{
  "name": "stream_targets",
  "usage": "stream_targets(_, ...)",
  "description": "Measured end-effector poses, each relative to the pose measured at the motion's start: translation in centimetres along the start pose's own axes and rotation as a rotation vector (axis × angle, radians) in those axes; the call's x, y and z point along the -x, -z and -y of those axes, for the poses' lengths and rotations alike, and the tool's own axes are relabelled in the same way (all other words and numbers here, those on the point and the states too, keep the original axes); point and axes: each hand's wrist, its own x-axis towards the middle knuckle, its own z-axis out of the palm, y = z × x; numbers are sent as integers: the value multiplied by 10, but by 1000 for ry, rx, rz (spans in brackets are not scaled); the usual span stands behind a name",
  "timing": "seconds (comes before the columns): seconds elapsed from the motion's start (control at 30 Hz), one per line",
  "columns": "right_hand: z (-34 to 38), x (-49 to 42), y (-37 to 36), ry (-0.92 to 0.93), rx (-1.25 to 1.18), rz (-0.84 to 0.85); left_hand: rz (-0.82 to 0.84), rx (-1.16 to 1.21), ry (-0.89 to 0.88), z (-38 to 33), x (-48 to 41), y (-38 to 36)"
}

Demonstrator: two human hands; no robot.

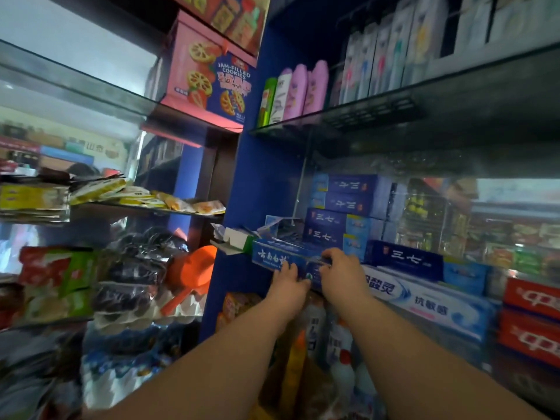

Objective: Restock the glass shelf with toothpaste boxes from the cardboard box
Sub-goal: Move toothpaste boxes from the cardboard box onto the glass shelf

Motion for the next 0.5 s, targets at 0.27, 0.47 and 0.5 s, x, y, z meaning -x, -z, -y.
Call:
stream_targets(0.27, -9, -28, -26, -102, 95, -4, 63, -74, -31, 12, -31, 7)
stream_targets(0.47, -8, -42, -43, -85, 230, -27, 69, -70, -109, 17, -43, 15)
stream_targets(0.5, -9, -45, -46, -92, 230, -24, 73, -67, -110, 18, -46, 16)
